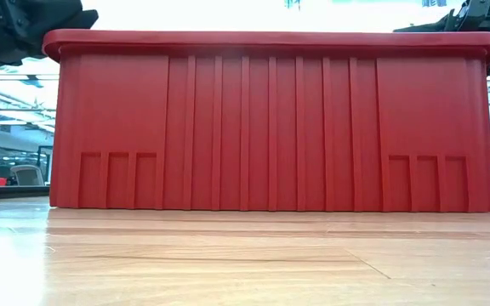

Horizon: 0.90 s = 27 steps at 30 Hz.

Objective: Pick and place slides into bin
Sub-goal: Return to Home Position

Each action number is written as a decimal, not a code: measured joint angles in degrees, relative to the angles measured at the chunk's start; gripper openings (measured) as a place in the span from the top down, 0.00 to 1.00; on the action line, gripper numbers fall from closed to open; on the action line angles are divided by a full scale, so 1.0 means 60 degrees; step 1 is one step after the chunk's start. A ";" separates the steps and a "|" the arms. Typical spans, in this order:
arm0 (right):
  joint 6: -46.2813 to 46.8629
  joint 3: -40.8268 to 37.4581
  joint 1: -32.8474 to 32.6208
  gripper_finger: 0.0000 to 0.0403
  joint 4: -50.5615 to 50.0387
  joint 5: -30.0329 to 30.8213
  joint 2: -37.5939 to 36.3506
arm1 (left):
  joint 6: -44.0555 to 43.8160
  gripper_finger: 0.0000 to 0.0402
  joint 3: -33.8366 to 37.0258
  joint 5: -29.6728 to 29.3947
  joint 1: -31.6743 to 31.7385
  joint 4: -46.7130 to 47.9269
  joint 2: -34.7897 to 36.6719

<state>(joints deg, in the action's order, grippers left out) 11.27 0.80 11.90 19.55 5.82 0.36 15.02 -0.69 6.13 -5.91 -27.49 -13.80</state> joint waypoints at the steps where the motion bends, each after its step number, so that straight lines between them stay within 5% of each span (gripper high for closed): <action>1: 0.0000 0.0000 0.0000 0.63 -0.0004 -0.0003 0.0000 | -0.0100 0.65 -0.0004 -0.0124 -0.0001 0.0000 0.0000; 18: -0.0032 0.0000 0.0000 0.63 -0.0011 -0.0003 0.0002 | -0.0559 0.65 -0.0004 -0.0237 0.0007 0.0036 0.0000; 27: -0.1246 0.0000 0.0000 0.63 0.0525 0.0012 0.0020 | -0.0553 0.65 0.0000 -0.0226 0.0007 0.0036 0.0000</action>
<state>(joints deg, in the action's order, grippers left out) 3.79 0.80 11.90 22.70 5.89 0.48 11.70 -0.69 4.78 -5.87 -27.27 -13.80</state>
